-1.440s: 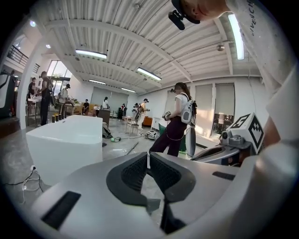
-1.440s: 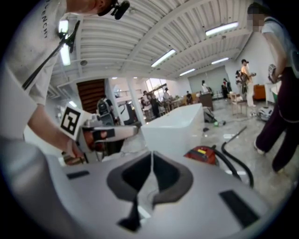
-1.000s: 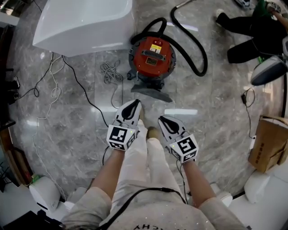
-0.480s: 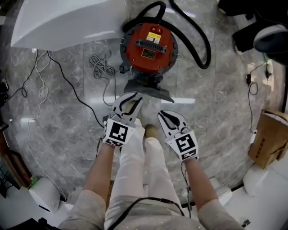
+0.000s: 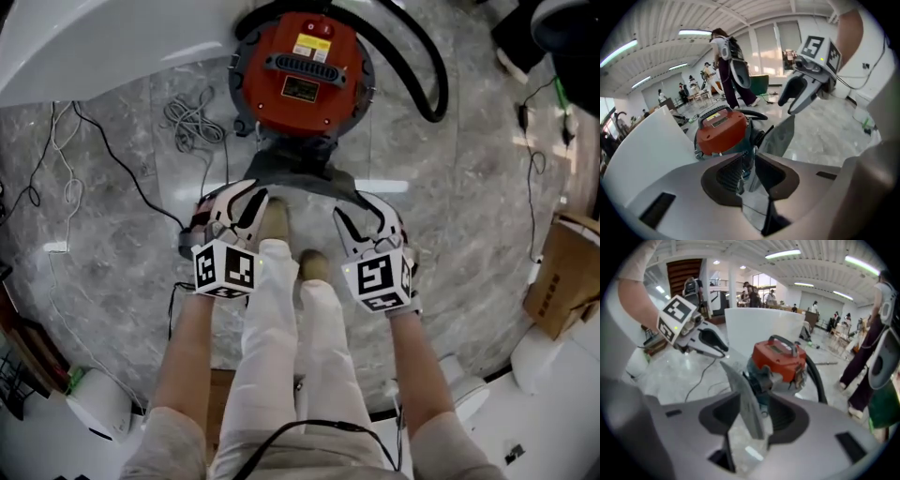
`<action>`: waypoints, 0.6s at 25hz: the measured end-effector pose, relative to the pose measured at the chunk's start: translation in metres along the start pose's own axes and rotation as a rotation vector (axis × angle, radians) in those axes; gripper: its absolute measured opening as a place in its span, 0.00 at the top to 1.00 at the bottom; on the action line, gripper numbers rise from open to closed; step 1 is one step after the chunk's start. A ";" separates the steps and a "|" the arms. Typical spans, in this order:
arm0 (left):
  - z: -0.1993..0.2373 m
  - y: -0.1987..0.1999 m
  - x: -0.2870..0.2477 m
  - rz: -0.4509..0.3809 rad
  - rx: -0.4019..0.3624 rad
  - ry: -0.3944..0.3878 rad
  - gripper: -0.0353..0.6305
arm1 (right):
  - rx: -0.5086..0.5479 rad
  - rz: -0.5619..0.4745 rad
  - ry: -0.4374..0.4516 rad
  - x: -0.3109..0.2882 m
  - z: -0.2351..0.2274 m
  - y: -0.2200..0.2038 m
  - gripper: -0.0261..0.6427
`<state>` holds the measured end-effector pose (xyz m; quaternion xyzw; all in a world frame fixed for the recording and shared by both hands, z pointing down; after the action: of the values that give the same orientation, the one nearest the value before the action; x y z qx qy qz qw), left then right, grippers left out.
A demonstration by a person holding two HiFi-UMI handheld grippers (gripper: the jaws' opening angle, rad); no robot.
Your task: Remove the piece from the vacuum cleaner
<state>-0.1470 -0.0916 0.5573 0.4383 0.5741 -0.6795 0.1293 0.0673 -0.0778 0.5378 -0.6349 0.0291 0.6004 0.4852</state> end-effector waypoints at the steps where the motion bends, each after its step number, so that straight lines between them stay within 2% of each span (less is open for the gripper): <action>1: -0.002 0.000 -0.004 0.024 -0.050 -0.003 0.82 | 0.028 0.014 0.002 -0.005 -0.002 -0.001 0.70; 4: -0.006 0.004 -0.017 0.076 -0.154 -0.022 0.82 | 0.090 0.055 0.038 -0.021 -0.003 -0.006 0.65; 7: -0.010 0.010 -0.027 0.098 -0.206 -0.050 0.82 | 0.109 0.092 0.078 -0.033 -0.001 -0.010 0.63; 10: -0.011 0.016 -0.037 0.129 -0.236 -0.066 0.80 | 0.097 0.097 0.103 -0.041 0.001 -0.008 0.62; 13: -0.008 0.013 -0.049 0.183 -0.251 -0.083 0.70 | 0.135 0.101 0.112 -0.051 0.004 -0.005 0.61; 15: -0.006 0.009 -0.054 0.215 -0.266 -0.090 0.70 | 0.163 0.107 0.120 -0.058 0.006 -0.005 0.61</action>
<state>-0.1069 -0.1063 0.5920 0.4455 0.6022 -0.5987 0.2836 0.0492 -0.1031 0.5880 -0.6259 0.1406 0.5818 0.4999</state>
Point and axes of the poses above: the fingertips, and each gripper's own axes: x backward along the fingers, z to its left, y out of its top, the point moved 9 cm from there along x, backward along the fingers, and after that the axes turned 11 degrees about -y, right-handed, at the moved point
